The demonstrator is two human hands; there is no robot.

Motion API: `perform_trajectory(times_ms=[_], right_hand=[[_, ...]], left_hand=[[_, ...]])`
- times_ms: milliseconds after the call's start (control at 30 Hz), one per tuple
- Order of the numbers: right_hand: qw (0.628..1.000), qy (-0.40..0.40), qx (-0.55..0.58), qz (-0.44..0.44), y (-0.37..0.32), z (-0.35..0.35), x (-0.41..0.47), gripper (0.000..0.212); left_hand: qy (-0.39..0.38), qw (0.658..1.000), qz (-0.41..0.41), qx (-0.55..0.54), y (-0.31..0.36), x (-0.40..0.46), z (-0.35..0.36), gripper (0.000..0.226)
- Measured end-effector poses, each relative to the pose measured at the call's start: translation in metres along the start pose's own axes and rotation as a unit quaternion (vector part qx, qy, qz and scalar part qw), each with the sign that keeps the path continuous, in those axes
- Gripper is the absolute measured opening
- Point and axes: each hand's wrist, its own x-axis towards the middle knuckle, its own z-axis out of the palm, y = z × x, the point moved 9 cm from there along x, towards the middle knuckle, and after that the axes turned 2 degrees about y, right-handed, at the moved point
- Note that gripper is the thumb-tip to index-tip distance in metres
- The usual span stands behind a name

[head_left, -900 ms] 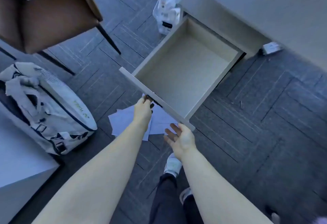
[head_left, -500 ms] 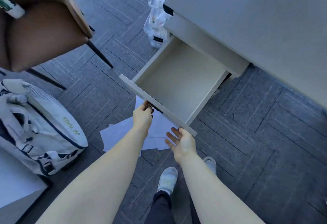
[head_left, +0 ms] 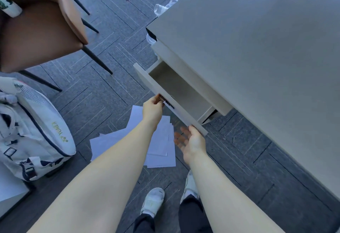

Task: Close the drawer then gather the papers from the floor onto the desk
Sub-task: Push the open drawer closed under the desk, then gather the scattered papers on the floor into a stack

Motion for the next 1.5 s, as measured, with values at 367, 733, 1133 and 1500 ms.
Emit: perform_trajectory(times_ms=[367, 733, 1133, 1500], right_hand=[[0.999, 0.004, -0.018, -0.036, -0.067, -0.007, 0.024, 0.017], [0.996, -0.003, -0.051, -0.077, -0.086, -0.008, 0.032, 0.035], [0.990, -0.009, -0.093, -0.103, -0.087, -0.011, 0.035, 0.037], [0.984, -0.033, -0.125, -0.124, -0.084, -0.006, 0.035, 0.024]], left_hand=[[0.023, 1.000, 0.020, -0.002, 0.025, 0.033, 0.054, 0.054], [0.054, 0.973, 0.134, 0.182, 0.059, 0.035, 0.063, 0.036], [0.049, 0.806, 0.295, 0.511, 0.074, 0.037, 0.078, 0.015], [-0.004, 0.969, 0.130, 0.211, 0.041, 0.048, 0.069, 0.044]])
